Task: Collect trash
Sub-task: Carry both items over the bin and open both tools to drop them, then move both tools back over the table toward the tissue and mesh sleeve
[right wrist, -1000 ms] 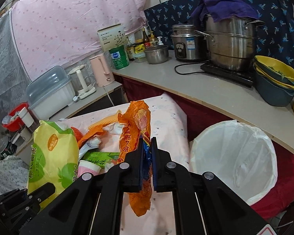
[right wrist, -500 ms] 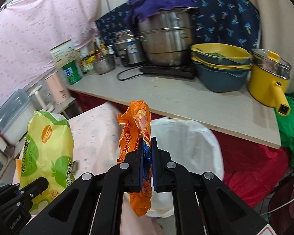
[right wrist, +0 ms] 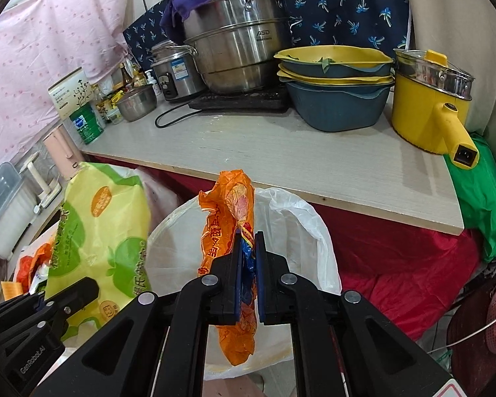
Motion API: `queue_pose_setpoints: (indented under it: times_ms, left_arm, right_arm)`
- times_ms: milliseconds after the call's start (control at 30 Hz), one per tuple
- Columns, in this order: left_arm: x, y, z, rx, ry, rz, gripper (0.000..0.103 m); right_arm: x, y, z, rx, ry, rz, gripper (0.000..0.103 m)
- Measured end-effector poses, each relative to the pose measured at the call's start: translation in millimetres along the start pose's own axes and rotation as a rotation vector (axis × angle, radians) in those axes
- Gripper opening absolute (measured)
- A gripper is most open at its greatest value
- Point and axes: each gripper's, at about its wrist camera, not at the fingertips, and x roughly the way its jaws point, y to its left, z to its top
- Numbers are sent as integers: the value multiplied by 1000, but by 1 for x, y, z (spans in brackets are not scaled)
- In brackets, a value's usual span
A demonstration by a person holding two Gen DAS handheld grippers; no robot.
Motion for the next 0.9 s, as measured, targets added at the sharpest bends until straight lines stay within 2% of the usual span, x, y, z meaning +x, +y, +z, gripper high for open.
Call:
queue_pose_setpoints:
  times_ms: [67,100,133,267,333,400,700,900]
  left_arm:
    - [5,0,2,-4,1,-8,17]
    - [7,0,2,-9,-2,-2,29]
    - [8,0,3,-10,-7,8,37]
    - [11,4,3,-10,-10,33,41]
    - [10,8,2,-17,-16,49,43]
    - [8,11,2,-18,-25,68,51]
    - [-10,29,-1,-39,-58,126,53]
    - [-25,46,-11,-76,-70,175,53]
  right_arm:
    - [3,0,0,4,3,0,8]
    - [4,1,1,7,4,1,11]
    - [5,0,1,11,1,-1,12]
    - [7,4,3,3,-4,0,19]
    - [7,6,4,2,-8,0,29]
    - [6,8,5,-1,-17,0,34]
    - [-4,21,3,-14,-25,16,36]
    - [-16,37,-1,-39,-35,41,42]
